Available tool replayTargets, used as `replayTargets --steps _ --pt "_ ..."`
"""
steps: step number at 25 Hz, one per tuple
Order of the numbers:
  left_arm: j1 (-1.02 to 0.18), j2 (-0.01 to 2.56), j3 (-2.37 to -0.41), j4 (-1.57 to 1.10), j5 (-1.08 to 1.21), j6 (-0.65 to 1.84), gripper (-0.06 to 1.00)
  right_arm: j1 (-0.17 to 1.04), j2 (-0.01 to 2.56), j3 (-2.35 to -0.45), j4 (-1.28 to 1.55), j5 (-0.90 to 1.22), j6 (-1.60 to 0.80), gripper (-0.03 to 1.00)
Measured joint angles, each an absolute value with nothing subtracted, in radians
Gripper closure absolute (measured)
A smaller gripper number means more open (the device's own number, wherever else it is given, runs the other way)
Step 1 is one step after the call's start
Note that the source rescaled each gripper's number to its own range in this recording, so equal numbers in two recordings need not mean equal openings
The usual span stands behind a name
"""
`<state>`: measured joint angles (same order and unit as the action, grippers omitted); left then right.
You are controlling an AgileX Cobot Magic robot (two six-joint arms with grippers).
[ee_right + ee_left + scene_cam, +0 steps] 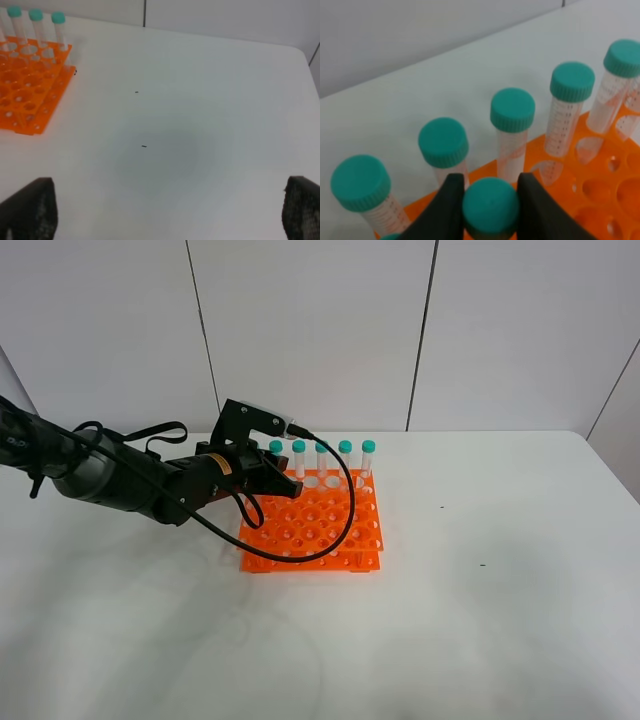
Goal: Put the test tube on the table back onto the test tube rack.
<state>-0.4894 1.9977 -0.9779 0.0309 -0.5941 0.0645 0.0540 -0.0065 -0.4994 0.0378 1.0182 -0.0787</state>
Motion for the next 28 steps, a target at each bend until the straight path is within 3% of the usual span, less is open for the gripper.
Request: replayTargets --steps 16,21,28 --pt "-0.489 2.003 -0.978 0.031 -0.601 0.063 0.94 0.054 -0.007 -0.499 0.038 1.018 -0.079 -0.03" --pt "-0.489 2.002 -0.978 0.032 -0.601 0.041 0.56 0.054 -0.007 -0.499 0.038 1.018 -0.079 -0.03" --pt "-0.489 1.93 -0.978 0.032 -0.598 0.021 0.47 0.054 -0.007 -0.499 0.038 1.018 -0.079 -0.03"
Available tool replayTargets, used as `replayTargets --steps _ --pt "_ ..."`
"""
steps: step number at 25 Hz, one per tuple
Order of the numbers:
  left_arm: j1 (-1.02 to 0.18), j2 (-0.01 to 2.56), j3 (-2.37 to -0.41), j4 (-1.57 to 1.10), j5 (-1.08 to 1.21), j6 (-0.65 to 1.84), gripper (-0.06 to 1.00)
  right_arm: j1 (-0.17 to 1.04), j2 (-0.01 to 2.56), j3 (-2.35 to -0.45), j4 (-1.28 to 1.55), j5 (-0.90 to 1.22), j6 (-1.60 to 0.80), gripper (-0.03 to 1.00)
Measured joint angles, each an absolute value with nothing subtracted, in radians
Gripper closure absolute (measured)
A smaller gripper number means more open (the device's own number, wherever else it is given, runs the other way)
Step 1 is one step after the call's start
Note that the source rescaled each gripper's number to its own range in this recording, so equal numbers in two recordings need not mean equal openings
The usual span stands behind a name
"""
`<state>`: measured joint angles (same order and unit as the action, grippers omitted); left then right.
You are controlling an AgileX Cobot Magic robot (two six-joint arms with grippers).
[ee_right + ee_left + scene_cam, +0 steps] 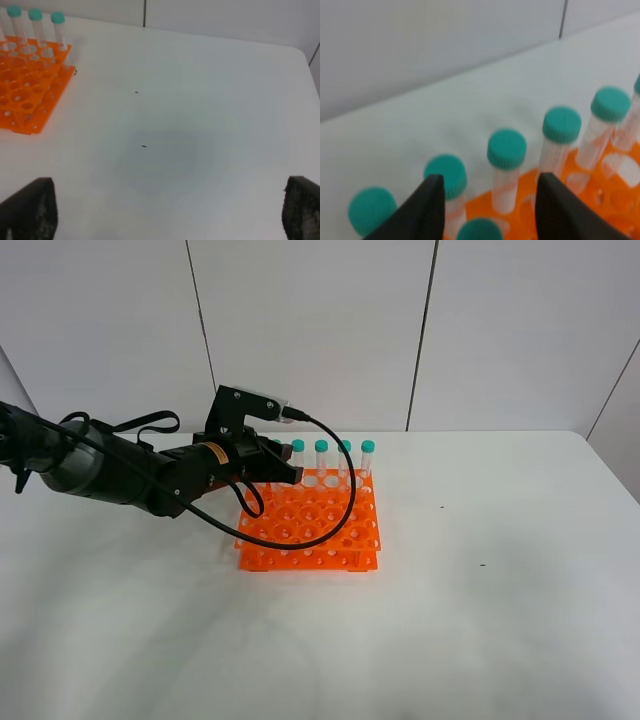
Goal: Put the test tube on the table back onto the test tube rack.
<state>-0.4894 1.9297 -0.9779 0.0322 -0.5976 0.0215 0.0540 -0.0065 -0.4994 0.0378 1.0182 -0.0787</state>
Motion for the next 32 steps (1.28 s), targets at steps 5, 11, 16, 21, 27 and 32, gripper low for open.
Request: replayTargets --steps 5,11,16,21,27,32 --pt "-0.489 1.789 -0.978 0.032 -0.537 0.02 0.46 0.054 -0.007 -0.499 0.038 1.018 -0.079 -0.03" --pt "-0.489 1.56 -1.012 0.032 -0.197 0.01 0.02 0.054 -0.007 -0.499 0.038 1.018 -0.079 -0.03" --pt "-0.478 1.557 -1.19 0.032 0.361 -0.058 -0.06 0.054 -0.007 -0.499 0.038 1.018 -0.079 -0.03" --pt "-0.394 1.718 -1.444 0.032 0.838 -0.045 -0.06 0.054 -0.007 -0.499 0.038 1.018 -0.079 -0.03" --pt "-0.245 1.812 -1.584 0.032 1.021 -0.007 -0.06 0.054 -0.007 -0.499 0.038 1.018 -0.079 -0.03" --pt "-0.092 1.812 -1.587 0.032 1.119 0.007 -0.06 0.054 -0.007 -0.499 0.038 1.018 -0.079 -0.03"
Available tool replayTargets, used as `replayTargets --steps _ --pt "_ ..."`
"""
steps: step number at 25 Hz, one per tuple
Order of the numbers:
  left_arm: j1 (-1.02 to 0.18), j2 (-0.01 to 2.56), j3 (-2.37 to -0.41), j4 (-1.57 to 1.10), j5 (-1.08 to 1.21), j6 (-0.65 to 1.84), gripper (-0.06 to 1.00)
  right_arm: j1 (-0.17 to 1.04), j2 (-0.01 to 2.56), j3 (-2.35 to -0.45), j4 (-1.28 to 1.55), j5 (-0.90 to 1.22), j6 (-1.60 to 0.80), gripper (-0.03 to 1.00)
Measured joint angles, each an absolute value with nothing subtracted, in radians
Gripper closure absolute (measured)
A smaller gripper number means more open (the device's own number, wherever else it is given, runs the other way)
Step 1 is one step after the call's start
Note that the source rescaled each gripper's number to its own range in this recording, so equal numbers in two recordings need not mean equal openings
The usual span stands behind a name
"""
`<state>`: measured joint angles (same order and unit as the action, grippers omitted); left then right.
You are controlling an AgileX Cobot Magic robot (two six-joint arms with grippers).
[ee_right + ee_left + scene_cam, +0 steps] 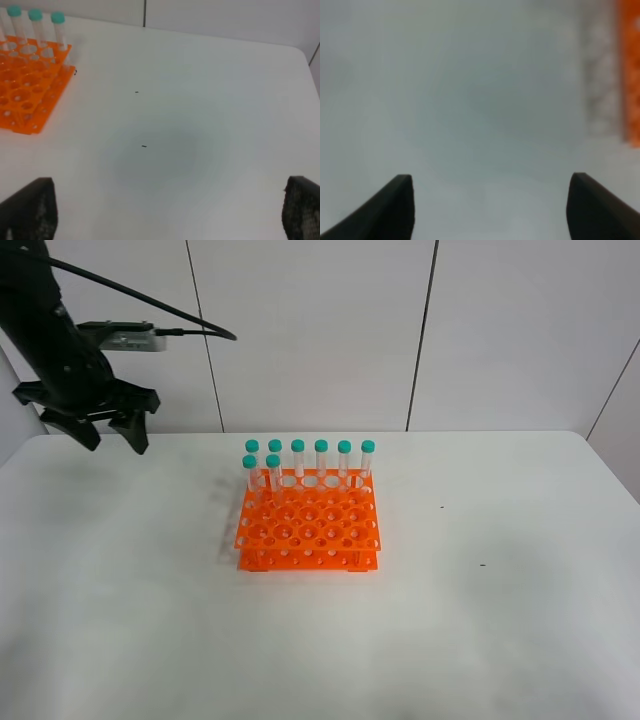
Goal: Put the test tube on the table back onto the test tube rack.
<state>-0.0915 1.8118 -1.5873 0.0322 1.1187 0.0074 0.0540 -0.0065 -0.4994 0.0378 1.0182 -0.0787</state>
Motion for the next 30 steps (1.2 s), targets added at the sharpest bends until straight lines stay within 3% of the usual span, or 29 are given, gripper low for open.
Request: replayTargets --steps 4,12,22,30 --pt "-0.001 1.812 -1.588 0.029 1.177 0.007 -0.06 0.054 -0.007 -0.499 0.038 1.018 -0.079 -0.03" --pt "0.023 1.795 -1.544 -0.008 1.177 0.007 -0.06 0.054 -0.007 -0.499 0.038 1.018 -0.079 -0.03" --pt "0.023 1.573 -1.222 -0.01 1.177 0.011 -0.06 0.054 -0.007 -0.499 0.038 1.018 -0.079 -0.03" --pt "0.023 1.194 -0.902 -0.012 1.177 0.016 -0.06 0.054 -0.007 -0.499 0.038 1.018 -0.079 -0.03"
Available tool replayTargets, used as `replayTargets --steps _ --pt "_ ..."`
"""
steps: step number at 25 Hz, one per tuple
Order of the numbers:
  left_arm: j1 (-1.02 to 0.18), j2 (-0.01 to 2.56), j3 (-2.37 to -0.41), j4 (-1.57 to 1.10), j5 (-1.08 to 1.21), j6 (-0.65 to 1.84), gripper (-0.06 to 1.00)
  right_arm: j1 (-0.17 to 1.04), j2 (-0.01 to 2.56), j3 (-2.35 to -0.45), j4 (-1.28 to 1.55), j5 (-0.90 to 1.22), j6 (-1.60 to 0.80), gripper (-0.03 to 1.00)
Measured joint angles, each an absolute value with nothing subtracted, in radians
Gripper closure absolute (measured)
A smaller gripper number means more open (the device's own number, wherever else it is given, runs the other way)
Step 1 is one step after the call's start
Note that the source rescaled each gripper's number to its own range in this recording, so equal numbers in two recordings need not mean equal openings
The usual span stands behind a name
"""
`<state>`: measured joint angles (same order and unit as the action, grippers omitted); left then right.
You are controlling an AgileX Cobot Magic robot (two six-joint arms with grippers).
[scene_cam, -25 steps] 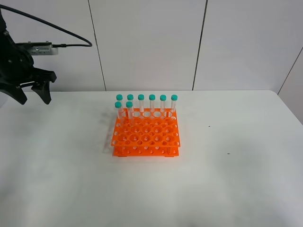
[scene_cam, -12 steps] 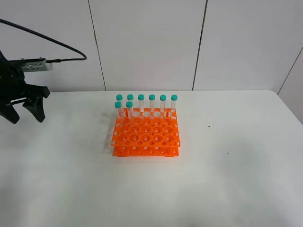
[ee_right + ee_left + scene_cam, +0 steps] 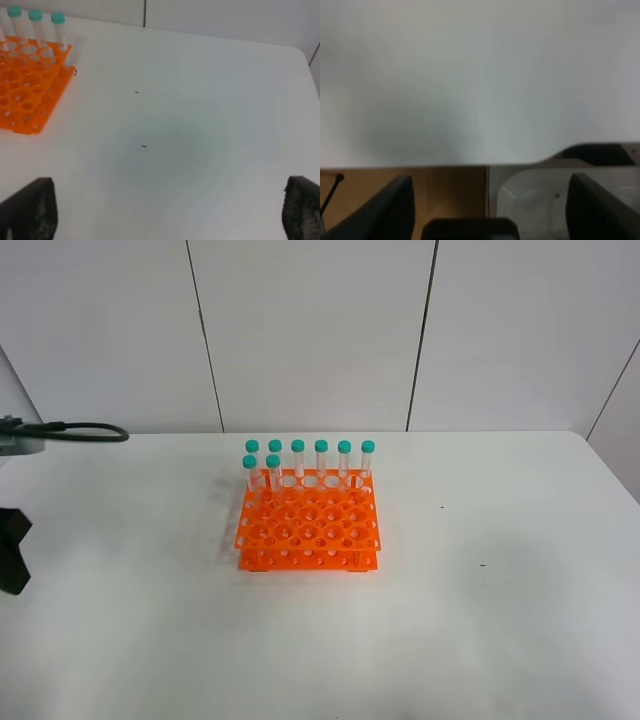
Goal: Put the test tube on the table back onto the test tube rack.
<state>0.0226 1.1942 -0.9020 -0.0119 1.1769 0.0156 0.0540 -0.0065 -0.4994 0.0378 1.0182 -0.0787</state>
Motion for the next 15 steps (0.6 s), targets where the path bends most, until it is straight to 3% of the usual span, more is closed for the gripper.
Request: replayTargets --steps 15 --pt "0.023 0.279 -0.5 -0.013 1.071 0.016 -0.06 0.054 -0.007 -0.499 0.038 1.018 -0.079 -0.03"
